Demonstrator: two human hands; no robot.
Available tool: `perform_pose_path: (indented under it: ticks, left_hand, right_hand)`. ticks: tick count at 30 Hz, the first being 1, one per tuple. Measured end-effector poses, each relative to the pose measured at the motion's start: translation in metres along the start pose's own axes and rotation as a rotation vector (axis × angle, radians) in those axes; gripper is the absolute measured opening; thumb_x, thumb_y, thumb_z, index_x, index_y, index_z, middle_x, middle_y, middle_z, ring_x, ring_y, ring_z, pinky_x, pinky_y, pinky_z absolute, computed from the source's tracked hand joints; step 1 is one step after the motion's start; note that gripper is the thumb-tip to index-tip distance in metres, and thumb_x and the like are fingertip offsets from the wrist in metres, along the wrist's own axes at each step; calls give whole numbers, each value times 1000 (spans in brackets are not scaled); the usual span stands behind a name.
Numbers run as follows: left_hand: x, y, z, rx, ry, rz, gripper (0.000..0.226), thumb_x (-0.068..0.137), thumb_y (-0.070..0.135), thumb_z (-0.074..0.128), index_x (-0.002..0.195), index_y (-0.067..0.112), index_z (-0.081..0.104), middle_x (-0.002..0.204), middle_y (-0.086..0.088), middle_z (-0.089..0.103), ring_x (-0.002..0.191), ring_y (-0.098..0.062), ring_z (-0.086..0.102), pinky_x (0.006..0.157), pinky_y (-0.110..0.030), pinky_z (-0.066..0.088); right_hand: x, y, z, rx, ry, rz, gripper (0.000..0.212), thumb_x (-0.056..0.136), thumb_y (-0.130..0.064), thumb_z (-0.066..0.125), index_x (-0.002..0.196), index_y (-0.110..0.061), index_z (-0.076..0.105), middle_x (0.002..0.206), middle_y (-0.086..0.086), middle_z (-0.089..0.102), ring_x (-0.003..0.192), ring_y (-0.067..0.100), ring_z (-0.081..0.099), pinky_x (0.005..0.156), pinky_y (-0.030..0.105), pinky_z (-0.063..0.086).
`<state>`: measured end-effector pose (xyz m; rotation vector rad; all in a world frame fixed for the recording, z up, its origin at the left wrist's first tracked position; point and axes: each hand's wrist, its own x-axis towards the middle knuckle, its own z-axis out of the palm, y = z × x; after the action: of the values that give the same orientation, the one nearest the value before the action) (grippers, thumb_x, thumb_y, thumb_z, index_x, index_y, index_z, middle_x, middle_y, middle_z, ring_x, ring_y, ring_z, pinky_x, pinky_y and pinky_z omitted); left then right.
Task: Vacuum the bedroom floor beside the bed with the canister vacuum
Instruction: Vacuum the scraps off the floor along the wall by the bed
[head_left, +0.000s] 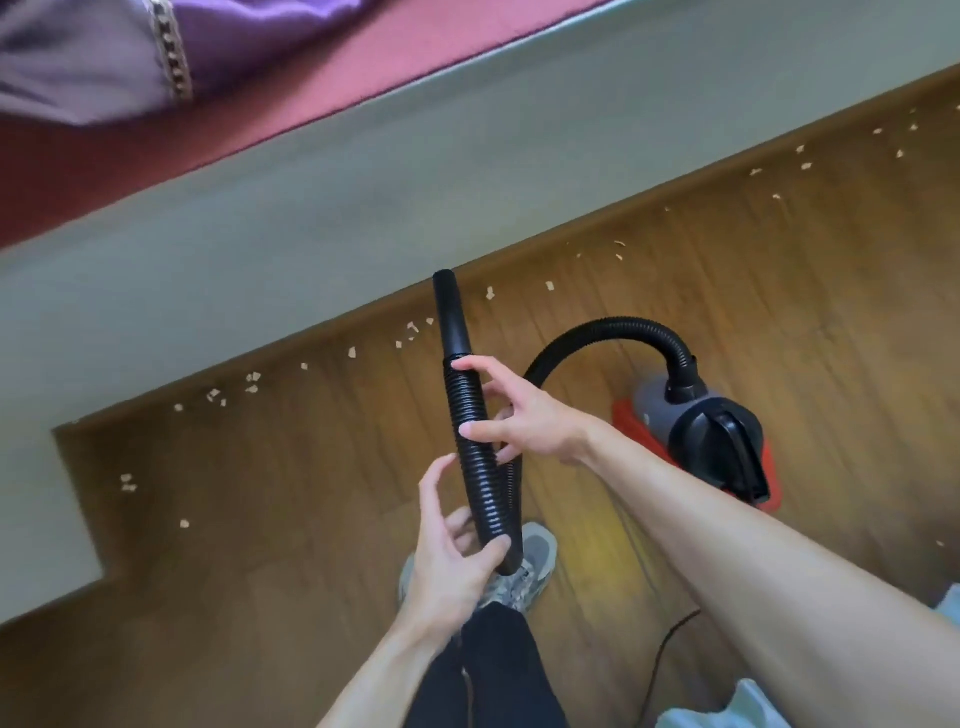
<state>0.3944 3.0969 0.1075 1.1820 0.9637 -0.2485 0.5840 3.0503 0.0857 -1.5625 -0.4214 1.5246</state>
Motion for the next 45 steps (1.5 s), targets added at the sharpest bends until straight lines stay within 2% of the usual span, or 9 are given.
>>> perform_pose_path:
  ticks: [5, 9, 15, 20, 26, 31, 36, 39, 45]
  left_hand:
    - [-14, -7, -15, 15, -13, 44, 84, 89, -1, 67, 141, 51, 27, 115, 8, 64, 105, -2, 67, 77, -11, 52]
    - [-20, -9, -28, 49, -89, 68, 81, 90, 1, 67, 141, 51, 30, 129, 1, 55, 105, -18, 69, 87, -32, 58]
    - [-25, -5, -39, 117, -170, 66, 79, 87, 2, 68, 138, 53, 33, 136, 3, 48, 101, -18, 69, 85, -40, 60]
    - [-23, -8, -27, 151, -218, 91, 76, 86, -3, 67, 140, 42, 36, 137, 4, 48, 103, 6, 60, 74, -15, 55]
    - [-13, -32, 11, 123, -178, 58, 70, 86, 2, 70, 131, 50, 42, 133, 4, 52, 106, -16, 64, 81, -22, 56]
    - [-3, -41, 65, 119, -83, 59, 70, 86, 1, 70, 130, 48, 43, 134, 6, 52, 118, -3, 56, 88, -24, 56]
    - [5, -51, 136, 189, -7, 56, 66, 82, -7, 70, 128, 36, 47, 111, 15, 58, 92, 7, 62, 75, -23, 59]
    - [14, -66, 177, 262, 39, 59, 66, 81, -3, 72, 125, 38, 47, 104, 19, 54, 89, 4, 59, 84, -30, 58]
    - [34, -94, 236, 360, 109, 68, 63, 83, -1, 71, 125, 40, 46, 90, 41, 50, 87, 0, 58, 93, -39, 54]
  right_hand:
    - [14, 5, 22, 67, 12, 129, 58, 93, -17, 69, 139, -43, 43, 135, 5, 45, 111, 23, 62, 80, 47, 61]
    - [16, 6, 34, 99, 39, 204, 55, 91, -15, 70, 135, -40, 50, 126, 10, 52, 98, 26, 69, 78, 48, 62]
    - [9, 6, 44, 73, 60, 249, 54, 91, -15, 70, 136, -38, 49, 116, 9, 57, 68, 10, 67, 68, 35, 60]
    - [3, 16, 42, 38, 34, 252, 57, 92, -15, 69, 137, -41, 49, 103, 3, 58, 77, 16, 60, 68, 32, 58]
    - [-12, 47, 22, 74, 45, 260, 68, 91, -16, 71, 146, -43, 40, 95, 1, 57, 78, 16, 58, 67, 31, 57]
    - [-42, 96, 2, 295, 232, 236, 83, 88, -29, 74, 151, -43, 22, 102, 6, 70, 79, 9, 68, 64, 24, 54]
    - [-98, 167, -27, 535, 589, 392, 58, 93, -38, 66, 141, -15, 42, 107, 8, 70, 89, 17, 70, 73, 29, 60]
    - [-134, 218, -52, 544, 754, 552, 51, 94, -36, 65, 134, -7, 50, 108, 8, 66, 93, 20, 65, 81, 34, 59]
    - [-168, 290, -107, 422, 948, 636, 78, 92, -39, 68, 154, -11, 29, 155, 7, 40, 139, 24, 42, 113, 36, 35]
